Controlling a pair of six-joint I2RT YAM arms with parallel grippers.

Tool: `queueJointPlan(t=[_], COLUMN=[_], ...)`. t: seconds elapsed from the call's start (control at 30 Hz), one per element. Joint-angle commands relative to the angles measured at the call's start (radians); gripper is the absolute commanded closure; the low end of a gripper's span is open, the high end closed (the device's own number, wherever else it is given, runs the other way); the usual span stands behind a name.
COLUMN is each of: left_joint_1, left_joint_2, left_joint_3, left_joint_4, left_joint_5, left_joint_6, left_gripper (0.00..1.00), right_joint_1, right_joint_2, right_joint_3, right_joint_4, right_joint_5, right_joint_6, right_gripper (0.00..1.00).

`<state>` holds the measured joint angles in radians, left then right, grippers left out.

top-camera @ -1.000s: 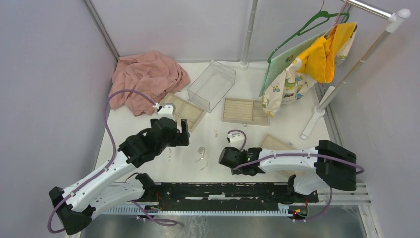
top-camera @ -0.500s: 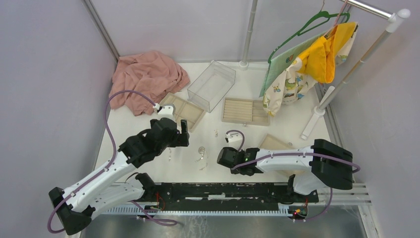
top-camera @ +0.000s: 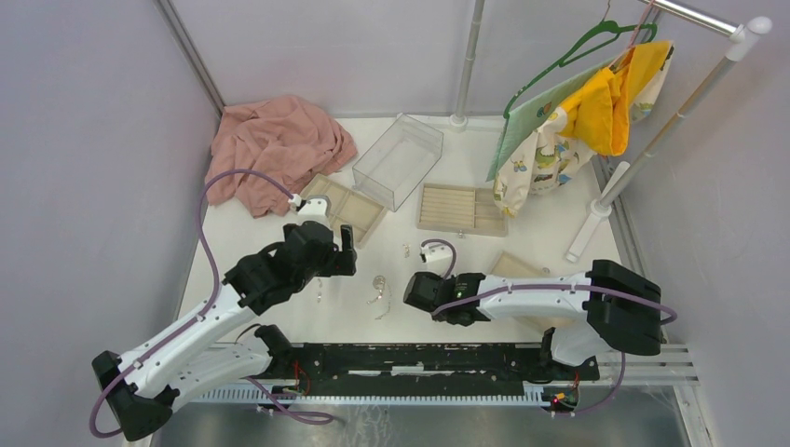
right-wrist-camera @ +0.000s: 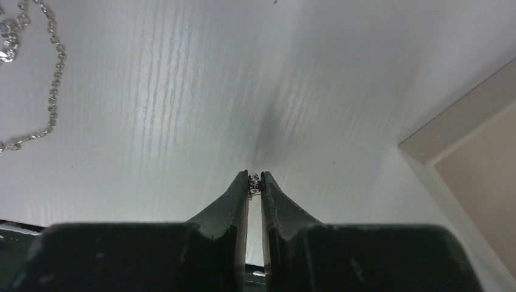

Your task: Organize the mixed jewelry

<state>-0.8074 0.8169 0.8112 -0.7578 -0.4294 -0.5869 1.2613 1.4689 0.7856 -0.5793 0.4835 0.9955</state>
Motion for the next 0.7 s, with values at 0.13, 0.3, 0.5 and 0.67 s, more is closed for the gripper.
queueJointPlan(t=[0.13, 0.3, 0.5, 0.67], left_joint_1=[-0.004, -0.006, -0.006, -0.005], left_joint_2=[0.006, -0.004, -0.006, -0.001], left_joint_3=[0.0, -0.004, -0.004, -0.003], left_joint_4=[0.028, 0.029, 0.028, 0.028], left_joint_5=[0.011, 0.017, 0.018, 0.018], left_joint_6=[0.015, 0.013, 0.013, 0.013], left_gripper=[0.0, 0.0, 0.0, 0.0], right_joint_1=[-0.001, -0.038, -0.046, -0.054], right_joint_2=[0.025, 0.029, -0.007, 0.012], right_joint_3=[0.09, 0.09, 0.077, 0.06], right_joint_4=[-0.073, -0.079, -0.043, 0.017], right_joint_5=[0.11, 0.121, 0.089, 0.034], right_joint_6=[-0.038, -0.082, -0.104, -0.134], right_gripper=[0.76, 0.44, 0.47, 0.56])
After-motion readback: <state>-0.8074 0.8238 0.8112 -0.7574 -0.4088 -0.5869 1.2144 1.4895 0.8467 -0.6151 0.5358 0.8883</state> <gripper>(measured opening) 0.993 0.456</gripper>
